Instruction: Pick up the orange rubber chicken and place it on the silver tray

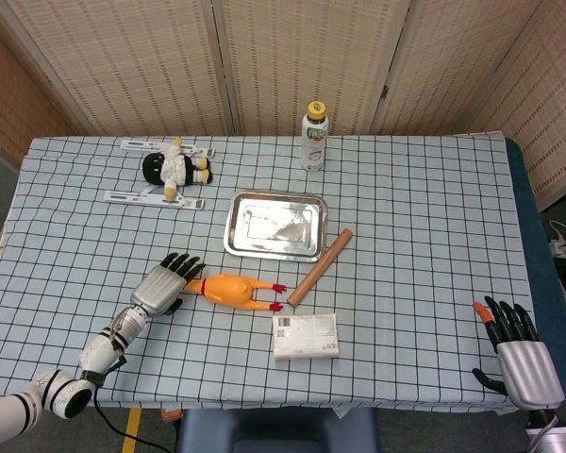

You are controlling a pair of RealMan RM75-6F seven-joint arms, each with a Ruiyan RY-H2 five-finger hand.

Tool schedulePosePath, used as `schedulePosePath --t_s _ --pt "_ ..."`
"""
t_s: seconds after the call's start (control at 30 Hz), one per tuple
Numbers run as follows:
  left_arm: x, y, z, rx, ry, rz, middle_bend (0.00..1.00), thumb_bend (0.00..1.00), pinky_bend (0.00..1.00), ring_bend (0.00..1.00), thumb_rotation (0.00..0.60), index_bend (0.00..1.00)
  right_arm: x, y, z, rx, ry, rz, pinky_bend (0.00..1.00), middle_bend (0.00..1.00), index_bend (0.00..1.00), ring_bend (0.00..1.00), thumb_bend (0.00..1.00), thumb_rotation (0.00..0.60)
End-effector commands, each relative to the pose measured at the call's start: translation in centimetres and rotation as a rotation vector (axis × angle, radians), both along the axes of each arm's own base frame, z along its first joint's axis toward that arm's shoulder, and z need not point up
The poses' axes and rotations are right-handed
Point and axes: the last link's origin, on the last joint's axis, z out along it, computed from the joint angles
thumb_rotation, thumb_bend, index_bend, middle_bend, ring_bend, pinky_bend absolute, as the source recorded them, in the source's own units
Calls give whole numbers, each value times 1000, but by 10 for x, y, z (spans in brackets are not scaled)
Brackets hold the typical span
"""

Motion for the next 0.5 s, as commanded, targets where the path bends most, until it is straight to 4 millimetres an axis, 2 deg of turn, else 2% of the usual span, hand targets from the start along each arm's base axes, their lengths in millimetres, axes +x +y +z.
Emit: schedulePosePath --t_s 0.03,0.13,0.27,0.5 --pt "0 8 -7 -9 -8 8 63 407 88 2 600 5 -1 -1 0 -3 4 -4 0 0 0 0 66 600" --pt "-2 11 -10 -10 -8 2 180 443 120 58 600 173 -1 -2 0 -7 5 -6 0 0 0 0 67 600" --pt "-5 12 -15 -14 -9 1 270 490 146 120 600 376 0 -1 2 -13 -1 -5 0 0 0 0 66 600" --pt "3 10 -12 43 -85 -56 517 719 259 299 600 658 0 0 4 -15 -6 -4 0 0 0 0 67 600"
